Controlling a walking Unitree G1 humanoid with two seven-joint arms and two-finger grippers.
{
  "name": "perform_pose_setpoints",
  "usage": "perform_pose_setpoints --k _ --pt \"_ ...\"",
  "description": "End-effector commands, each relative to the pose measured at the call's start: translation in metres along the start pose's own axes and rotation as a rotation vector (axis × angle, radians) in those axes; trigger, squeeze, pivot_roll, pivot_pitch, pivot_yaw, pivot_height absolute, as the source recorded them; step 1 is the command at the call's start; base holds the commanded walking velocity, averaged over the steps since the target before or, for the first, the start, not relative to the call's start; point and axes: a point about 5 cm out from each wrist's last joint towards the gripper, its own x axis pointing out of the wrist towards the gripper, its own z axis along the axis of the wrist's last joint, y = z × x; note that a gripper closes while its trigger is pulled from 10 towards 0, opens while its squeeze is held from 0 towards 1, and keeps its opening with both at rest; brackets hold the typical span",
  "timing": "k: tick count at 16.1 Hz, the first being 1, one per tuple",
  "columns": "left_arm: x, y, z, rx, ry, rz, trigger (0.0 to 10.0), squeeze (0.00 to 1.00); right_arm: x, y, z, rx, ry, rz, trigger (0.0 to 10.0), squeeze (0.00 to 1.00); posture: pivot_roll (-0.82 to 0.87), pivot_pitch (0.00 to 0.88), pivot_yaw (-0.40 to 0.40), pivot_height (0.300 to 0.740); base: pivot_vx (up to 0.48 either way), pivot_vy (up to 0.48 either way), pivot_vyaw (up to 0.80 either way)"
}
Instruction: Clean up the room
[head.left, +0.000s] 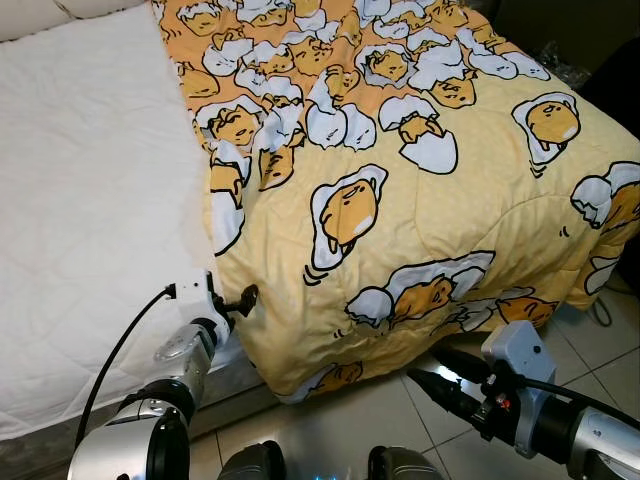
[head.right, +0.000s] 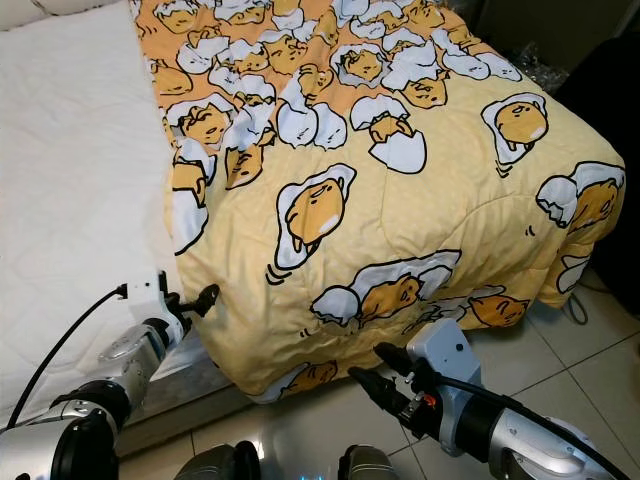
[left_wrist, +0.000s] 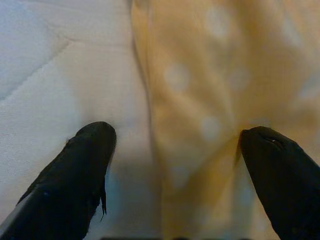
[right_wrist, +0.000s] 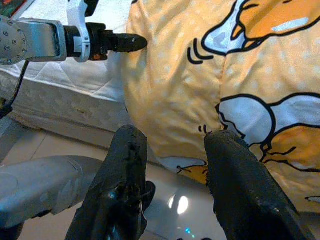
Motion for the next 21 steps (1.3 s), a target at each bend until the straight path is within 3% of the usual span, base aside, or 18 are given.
perform_pose_setpoints --k 1,2,3,4,21 --pt "-0.004 0.004 -0.014 0.028 0.052 0.03 10.0 0.0 -0.003 0.001 0.003 -0.003 -0.001 -0.001 10.0 0.0 -0.3 0.196 0.053 0.74 0.0 0.0 0.0" --pt "-0.004 0.002 -0.015 0.027 0.048 0.02 9.4 0.0 -0.004 0.0 0.003 -0.003 0.001 0.0 10.0 0.0 -0.3 0.194 0.052 0.74 0.0 0.0 0.0" --pt "-0.004 -0.002 -0.015 0.019 0.039 -0.004 0.7 0.0 -0.004 -0.001 0.003 -0.005 0.004 0.007 10.0 0.0 -0.29 0.185 0.052 0.74 0.0 0.0 0.0" --pt "-0.004 -0.003 -0.015 0.019 0.038 -0.009 0.0 0.0 -0.003 -0.001 0.002 -0.006 0.007 0.015 10.0 0.0 -0.29 0.183 0.052 0.74 0.0 0.0 0.0" --pt "0.0 -0.013 -0.012 0.063 0.035 -0.07 0.0 0.0 0.002 -0.004 0.002 -0.02 -0.005 0.029 10.0 0.0 -0.26 0.142 0.078 0.74 0.0 0.0 0.0"
